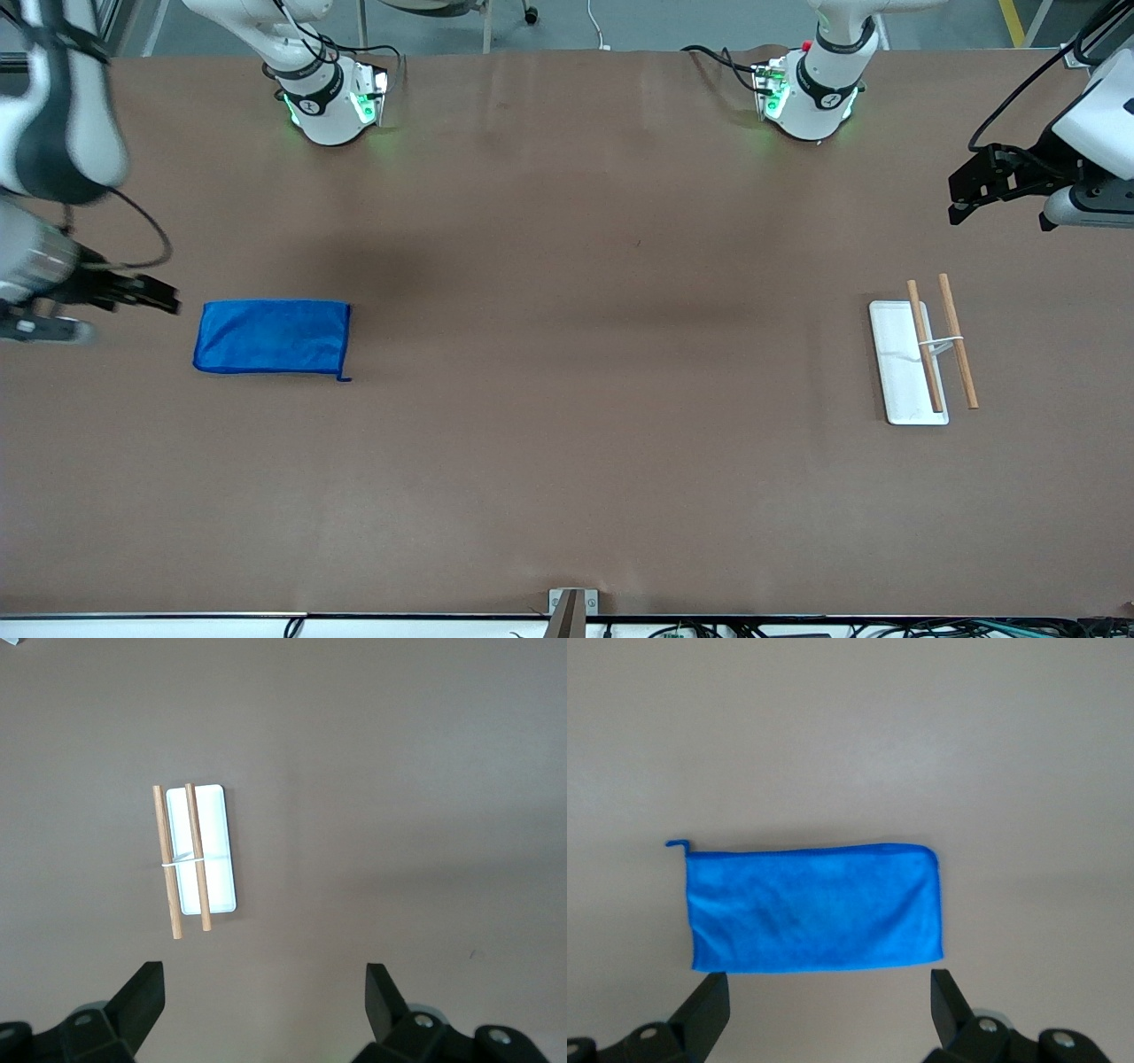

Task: Right arm passes towel to left arm to hang
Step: 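Move the right gripper down toward the blue towel's edge, then grasp the blue towel's edge with the right gripper and lift it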

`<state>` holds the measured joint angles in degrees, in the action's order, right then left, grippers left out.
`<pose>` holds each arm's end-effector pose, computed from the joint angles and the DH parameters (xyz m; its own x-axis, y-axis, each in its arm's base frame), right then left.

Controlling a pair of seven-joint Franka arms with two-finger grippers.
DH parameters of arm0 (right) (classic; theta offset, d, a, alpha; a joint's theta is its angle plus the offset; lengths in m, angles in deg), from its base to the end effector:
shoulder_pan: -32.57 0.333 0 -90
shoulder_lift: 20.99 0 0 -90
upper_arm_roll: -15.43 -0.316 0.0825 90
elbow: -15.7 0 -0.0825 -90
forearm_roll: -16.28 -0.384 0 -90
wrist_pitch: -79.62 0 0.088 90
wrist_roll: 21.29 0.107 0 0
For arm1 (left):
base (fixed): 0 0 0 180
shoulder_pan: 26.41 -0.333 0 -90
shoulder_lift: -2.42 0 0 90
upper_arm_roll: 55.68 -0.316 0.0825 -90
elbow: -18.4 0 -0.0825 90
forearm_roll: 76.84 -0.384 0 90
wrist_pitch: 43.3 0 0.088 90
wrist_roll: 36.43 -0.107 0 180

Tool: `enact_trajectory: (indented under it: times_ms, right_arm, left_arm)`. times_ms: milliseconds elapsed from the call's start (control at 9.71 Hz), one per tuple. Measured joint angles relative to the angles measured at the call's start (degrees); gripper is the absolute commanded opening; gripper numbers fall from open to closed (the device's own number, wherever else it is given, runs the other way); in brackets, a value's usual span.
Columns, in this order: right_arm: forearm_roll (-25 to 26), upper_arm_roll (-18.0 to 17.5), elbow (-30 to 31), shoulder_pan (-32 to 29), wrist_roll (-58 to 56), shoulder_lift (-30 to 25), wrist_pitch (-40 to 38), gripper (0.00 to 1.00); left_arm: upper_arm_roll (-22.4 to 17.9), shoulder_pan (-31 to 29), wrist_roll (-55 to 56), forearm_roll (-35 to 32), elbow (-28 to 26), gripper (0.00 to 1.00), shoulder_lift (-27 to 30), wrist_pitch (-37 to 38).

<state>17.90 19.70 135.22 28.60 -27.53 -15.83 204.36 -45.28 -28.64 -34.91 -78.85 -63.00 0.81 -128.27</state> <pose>0.5555 -0.0810 0.3829 0.9998 -0.0185 -0.0023 -0.0185 -0.9994 0.0299 0.5491 -0.0730 0.6715 0.9930 -0.1124 0.0355 -0.1114 -0.9934 -0.0288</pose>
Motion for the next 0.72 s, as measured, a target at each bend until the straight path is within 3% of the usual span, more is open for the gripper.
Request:
enact_trajectory:
  times_ms: [103, 309, 721]
  right_arm:
    - [0.16, 0.05, 6.53, 0.02, -1.22, 1.15, 9.28, 1.0]
    - [0.64, 0.1, 13.93, 0.02, -2.23, 5.64, 23.2, 0.99]
    - [0.76, 0.14, 15.87, 0.01, -3.18, 14.08, 34.9, 0.9]
  left_arm:
    - [-0.01, -0.01, 0.0, 0.0, 0.01, 1.0, -0.01, 0.0]
    - [-0.1, -0.07, 0.0, -0.03, 0.03, 1.0, -0.03, 0.03]
    - [-0.11, -0.07, 0.0, -0.06, 0.03, 1.0, -0.12, 0.06]
